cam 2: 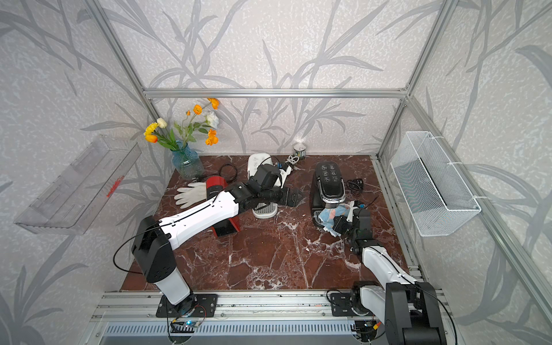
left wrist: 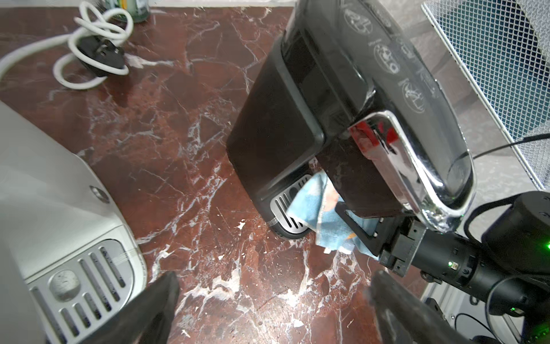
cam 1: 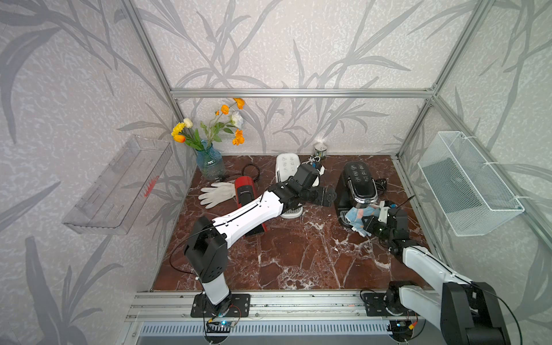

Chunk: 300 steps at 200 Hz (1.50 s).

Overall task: Wipe the surface of a coffee machine
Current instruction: Adjust the cleaning item.

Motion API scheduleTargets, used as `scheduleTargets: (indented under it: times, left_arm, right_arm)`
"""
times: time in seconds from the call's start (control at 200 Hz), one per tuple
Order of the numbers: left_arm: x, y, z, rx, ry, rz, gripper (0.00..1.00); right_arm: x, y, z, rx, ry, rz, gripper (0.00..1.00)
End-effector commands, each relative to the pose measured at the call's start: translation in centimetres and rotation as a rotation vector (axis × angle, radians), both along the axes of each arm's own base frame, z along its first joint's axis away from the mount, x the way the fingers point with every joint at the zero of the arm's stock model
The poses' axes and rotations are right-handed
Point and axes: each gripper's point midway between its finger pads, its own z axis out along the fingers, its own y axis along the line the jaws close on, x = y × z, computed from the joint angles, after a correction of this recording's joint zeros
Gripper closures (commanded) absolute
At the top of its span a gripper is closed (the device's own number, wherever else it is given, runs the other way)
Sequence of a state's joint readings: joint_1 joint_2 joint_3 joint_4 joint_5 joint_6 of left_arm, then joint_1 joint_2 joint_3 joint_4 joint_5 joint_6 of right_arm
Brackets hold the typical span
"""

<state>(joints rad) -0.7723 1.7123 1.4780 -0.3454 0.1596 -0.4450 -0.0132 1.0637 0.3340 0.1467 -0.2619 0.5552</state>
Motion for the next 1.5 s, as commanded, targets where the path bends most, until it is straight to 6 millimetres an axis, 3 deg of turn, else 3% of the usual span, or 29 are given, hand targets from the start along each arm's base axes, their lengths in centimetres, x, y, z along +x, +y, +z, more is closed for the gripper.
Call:
scheduleTargets:
  times: [0.0, 0.3, 0.515, 0.66, 0.775, 0.895, 1.085, 1.3, 1.495]
  left_arm:
    - [0.6, 2.5, 0.3, 0.053, -0.031, 0.057, 0.0]
    - [0.4, 2.3, 0.8, -0.069, 0.028, 0.006, 0.0]
    - [-0.9, 0.2, 3.0, -0.122, -0.01, -0.078, 0.0]
    - [-1.9, -1.2, 4.7, -0.126, -0.063, -0.126, 0.0]
    - [-2.6, -1.6, 6.4, -0.147, -0.086, -0.155, 0.0]
    - [-3.8, -2.3, 8.9, -0.193, -0.112, -0.206, 0.0]
    - [-6.6, -4.8, 12.0, -0.357, -0.032, -0.354, 0.0]
    - [-7.7, -5.9, 14.9, -0.482, 0.026, -0.369, 0.0]
    - [-8.1, -7.7, 15.4, -0.536, 0.103, -0.406, 0.0]
  right_arm:
    - [0.0, -1.4, 2.1, -0.033, -0.029, -0.032, 0.99]
    - [-0.4, -3.9, 9.6, -0.071, -0.17, -0.092, 0.99]
    - [-1.2, -4.2, 16.0, -0.116, -0.287, -0.102, 0.98]
    - [-1.3, -4.4, 19.2, -0.145, -0.349, -0.107, 0.99]
    - [-1.1, -3.0, 22.5, -0.123, -0.446, -0.032, 0.98]
    - [-1.5, 0.1, 25.9, -0.054, -0.584, 0.143, 0.98]
    - [-2.6, 4.6, 28.0, 0.11, -0.722, 0.418, 0.98]
    - [-2.9, 6.1, 28.4, 0.232, -0.757, 0.529, 0.98]
    - [-3.1, 6.8, 29.4, 0.319, -0.79, 0.598, 0.99]
